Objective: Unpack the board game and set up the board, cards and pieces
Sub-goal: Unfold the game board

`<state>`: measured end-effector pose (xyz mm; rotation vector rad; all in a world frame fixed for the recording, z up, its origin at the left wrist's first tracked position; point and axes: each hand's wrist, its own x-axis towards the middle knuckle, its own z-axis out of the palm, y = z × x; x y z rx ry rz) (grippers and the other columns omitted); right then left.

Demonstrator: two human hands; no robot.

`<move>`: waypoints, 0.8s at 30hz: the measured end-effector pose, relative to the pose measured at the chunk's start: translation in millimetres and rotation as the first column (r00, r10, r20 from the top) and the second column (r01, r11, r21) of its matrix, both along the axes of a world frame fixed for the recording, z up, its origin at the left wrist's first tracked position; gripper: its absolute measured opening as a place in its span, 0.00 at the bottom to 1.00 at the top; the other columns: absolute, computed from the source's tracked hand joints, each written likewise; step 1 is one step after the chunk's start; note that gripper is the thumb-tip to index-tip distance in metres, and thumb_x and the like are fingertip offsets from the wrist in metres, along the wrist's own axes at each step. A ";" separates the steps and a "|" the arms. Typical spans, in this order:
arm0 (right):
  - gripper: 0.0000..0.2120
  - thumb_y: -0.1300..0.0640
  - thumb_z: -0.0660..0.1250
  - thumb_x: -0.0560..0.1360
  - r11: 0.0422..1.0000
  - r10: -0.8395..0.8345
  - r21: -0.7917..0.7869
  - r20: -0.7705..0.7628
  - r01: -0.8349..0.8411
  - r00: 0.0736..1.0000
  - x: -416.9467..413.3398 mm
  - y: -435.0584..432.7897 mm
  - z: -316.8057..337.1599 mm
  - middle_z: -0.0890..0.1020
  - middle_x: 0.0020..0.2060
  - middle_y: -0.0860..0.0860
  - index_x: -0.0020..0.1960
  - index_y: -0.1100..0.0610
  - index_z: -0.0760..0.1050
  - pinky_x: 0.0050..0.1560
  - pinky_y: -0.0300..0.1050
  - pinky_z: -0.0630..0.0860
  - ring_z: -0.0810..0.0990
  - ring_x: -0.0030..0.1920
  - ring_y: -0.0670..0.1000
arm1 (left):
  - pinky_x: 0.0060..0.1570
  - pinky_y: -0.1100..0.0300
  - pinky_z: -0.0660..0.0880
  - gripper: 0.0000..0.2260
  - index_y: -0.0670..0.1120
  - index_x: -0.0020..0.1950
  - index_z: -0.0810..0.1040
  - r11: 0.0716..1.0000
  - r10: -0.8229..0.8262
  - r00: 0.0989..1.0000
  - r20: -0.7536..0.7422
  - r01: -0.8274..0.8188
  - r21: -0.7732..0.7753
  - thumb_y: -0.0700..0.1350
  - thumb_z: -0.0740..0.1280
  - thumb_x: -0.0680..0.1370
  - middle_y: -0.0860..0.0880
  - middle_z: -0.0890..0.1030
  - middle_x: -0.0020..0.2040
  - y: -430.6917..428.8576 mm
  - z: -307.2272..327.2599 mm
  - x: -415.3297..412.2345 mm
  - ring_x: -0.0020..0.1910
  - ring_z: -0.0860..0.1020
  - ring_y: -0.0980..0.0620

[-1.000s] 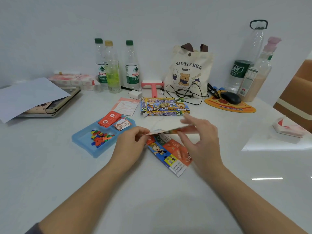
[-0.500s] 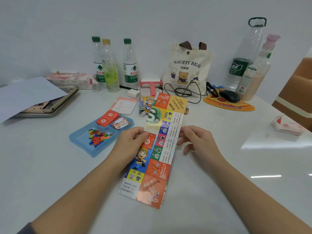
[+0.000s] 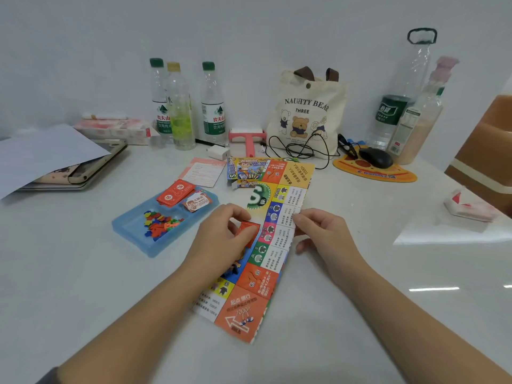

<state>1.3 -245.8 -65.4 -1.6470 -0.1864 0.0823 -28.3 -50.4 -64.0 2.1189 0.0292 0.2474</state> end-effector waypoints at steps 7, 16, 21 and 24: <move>0.09 0.58 0.62 0.79 0.993 0.007 0.119 0.018 -0.009 1.000 0.8 -0.3 0.4 0.85 0.46 0.57 0.50 0.61 0.80 0.39 0.46 0.80 0.82 0.46 0.54 | 0.50 0.67 0.70 0.31 0.59 0.67 0.65 0.971 -0.203 0.972 -0.120 0.216 0.104 0.67 0.68 0.68 0.60 0.74 0.60 -1.9 0.1 -3.5 0.56 0.74 0.63; 0.09 0.56 0.65 0.75 0.987 0.073 0.137 0.067 -0.082 0.995 -3.9 5.2 1.2 0.85 0.47 0.58 0.46 0.61 0.80 0.46 0.54 0.81 0.83 0.47 0.57 | 0.60 0.57 0.73 0.43 0.65 0.70 0.56 0.962 -0.265 0.947 -0.181 0.272 0.020 0.73 0.65 0.58 0.61 0.72 0.64 -7.9 4.2 -7.2 0.58 0.74 0.64; 0.05 0.64 0.65 0.77 0.983 0.118 0.132 0.094 -0.130 0.988 -7.8 9.0 2.0 0.85 0.46 0.57 0.45 0.62 0.80 0.41 0.45 0.81 0.84 0.45 0.55 | 0.66 0.49 0.69 0.46 0.66 0.72 0.51 0.970 -0.226 0.950 -0.214 0.239 0.036 0.74 0.66 0.58 0.61 0.69 0.69 -13.0 3.8 -8.5 0.62 0.72 0.58; 0.05 0.64 0.66 0.76 0.984 0.122 0.122 0.094 -0.133 0.988 -9.5 9.7 2.6 0.85 0.46 0.56 0.45 0.61 0.80 0.41 0.43 0.80 0.84 0.45 0.54 | 0.67 0.47 0.68 0.47 0.64 0.73 0.51 0.977 -0.193 0.956 -0.221 0.208 0.049 0.74 0.66 0.58 0.62 0.69 0.66 -16.3 4.2 -9.5 0.62 0.72 0.56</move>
